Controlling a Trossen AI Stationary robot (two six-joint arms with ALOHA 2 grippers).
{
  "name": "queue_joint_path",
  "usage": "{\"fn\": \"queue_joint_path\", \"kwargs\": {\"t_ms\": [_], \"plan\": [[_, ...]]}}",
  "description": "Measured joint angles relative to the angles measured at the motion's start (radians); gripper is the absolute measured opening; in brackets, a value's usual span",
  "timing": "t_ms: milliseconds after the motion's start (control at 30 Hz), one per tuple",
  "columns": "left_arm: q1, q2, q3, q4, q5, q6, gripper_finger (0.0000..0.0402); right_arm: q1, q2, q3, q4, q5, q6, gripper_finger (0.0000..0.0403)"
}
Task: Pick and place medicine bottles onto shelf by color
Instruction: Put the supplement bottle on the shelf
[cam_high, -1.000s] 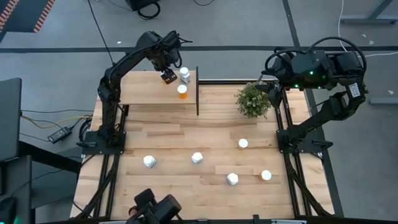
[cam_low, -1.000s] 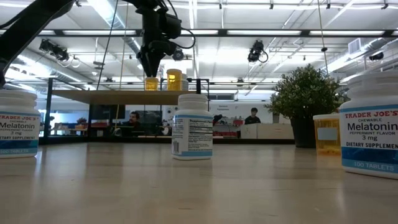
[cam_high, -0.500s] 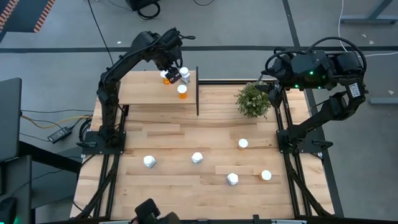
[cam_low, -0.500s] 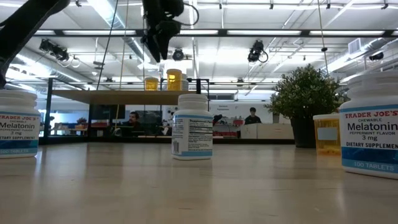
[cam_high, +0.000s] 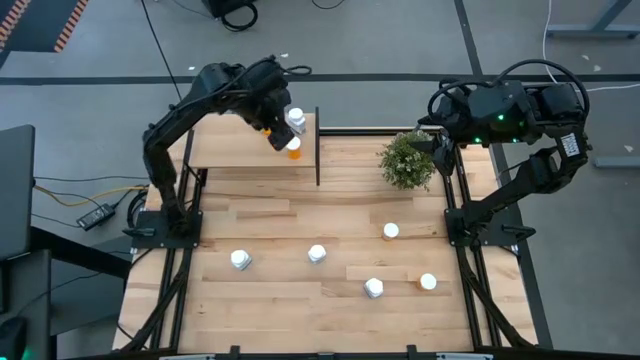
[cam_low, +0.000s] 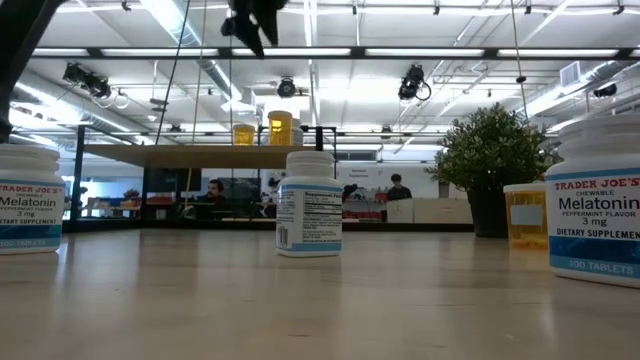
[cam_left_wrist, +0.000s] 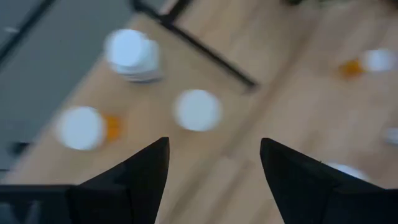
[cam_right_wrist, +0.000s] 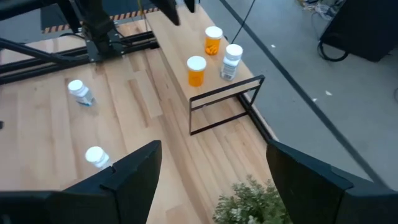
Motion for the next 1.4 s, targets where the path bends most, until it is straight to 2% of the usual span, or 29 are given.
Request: {"fn": "queue_joint_path", "kwargs": {"t_ms": [167,333,567,667,800,933,1067,1200,1400], "plan": [[-0.105,-0.060,0.000,-0.001,0.039,-0.077,0.0248,0.000,0.000,0.000,0.000,-0.014,0.011,0.0298],[-0.223,-0.063,-0.005,0.001,0.082,-0.154,0.0232,0.000,0.000,0.000,0.000,-0.042,-0.001,0.0298],[-0.384,-0.069,-0.102,0.003,0.100,-0.206,0.0216,0.000,0.000,0.000,0.000,-0.098,0.050,0.0298],[-0.419,-0.105,-0.189,0.003,0.096,-0.214,0.0217,0.000,-0.001,-0.018,0.001,-0.120,0.058,0.0298],[-0.444,-0.212,-0.388,0.001,0.085,-0.219,0.0224,0.001,0.001,-0.074,0.001,-0.135,0.073,0.0298],[-0.453,-0.343,-0.583,0.000,0.076,-0.270,0.0229,0.001,0.000,-0.165,0.000,-0.150,0.087,0.0298],[-0.496,-0.442,-0.726,0.002,0.083,-0.338,0.0234,0.001,0.000,-0.279,0.027,-0.149,0.087,0.0298],[-0.555,-0.501,-0.841,0.033,0.089,-0.347,0.0244,0.001,0.001,-0.408,0.127,-0.178,0.127,0.0298],[-0.611,-0.521,-0.936,0.040,0.085,-0.361,0.0260,0.001,0.006,-0.585,0.407,-0.293,0.206,0.0298]]}}
